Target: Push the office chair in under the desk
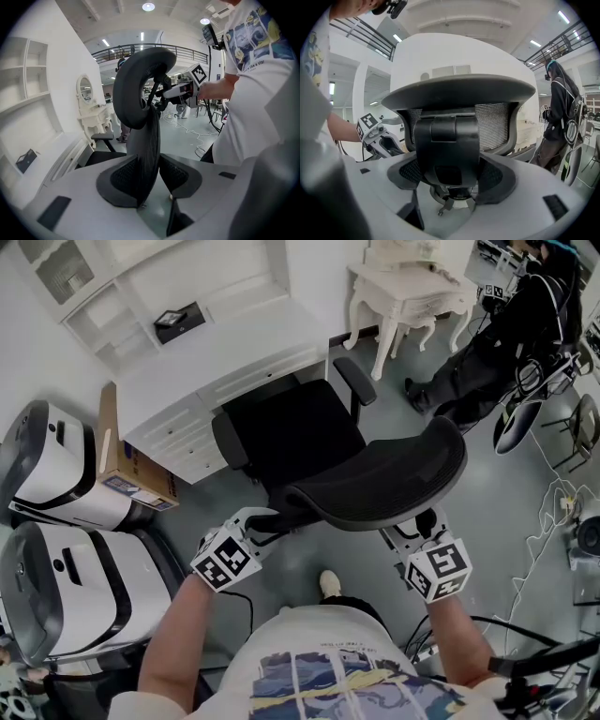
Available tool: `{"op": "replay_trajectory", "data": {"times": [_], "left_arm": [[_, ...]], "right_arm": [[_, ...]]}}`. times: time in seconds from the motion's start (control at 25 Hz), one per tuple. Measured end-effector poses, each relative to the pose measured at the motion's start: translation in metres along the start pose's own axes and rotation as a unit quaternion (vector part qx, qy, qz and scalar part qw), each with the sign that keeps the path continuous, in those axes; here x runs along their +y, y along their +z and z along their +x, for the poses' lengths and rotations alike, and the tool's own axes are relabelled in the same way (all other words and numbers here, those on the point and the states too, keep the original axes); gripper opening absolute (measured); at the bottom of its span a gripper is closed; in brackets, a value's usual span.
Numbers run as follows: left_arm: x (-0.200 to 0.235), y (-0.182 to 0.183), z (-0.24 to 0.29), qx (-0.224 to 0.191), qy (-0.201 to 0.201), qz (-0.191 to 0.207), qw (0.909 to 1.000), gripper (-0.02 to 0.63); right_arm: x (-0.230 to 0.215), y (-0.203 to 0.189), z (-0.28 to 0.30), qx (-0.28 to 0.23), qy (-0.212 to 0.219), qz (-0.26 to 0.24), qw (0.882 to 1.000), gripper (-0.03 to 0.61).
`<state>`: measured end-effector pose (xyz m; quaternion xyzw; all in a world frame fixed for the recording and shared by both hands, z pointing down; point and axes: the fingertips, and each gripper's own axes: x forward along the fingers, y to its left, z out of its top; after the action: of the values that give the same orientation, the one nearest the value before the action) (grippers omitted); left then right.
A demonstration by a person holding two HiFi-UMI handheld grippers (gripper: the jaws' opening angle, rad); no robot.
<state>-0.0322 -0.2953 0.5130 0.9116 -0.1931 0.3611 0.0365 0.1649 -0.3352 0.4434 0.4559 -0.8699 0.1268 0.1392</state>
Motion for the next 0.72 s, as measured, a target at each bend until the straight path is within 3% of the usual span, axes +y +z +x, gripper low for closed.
{"op": "replay_trajectory", "data": {"times": [0.72], "left_arm": [[0.035,0.002,0.008,-0.001,0.010,-0.018,0.9998,0.153]], "right_arm": [[-0.012,0.013,0.035,0.004,0.023,-0.012,1.000,0.330]]}}
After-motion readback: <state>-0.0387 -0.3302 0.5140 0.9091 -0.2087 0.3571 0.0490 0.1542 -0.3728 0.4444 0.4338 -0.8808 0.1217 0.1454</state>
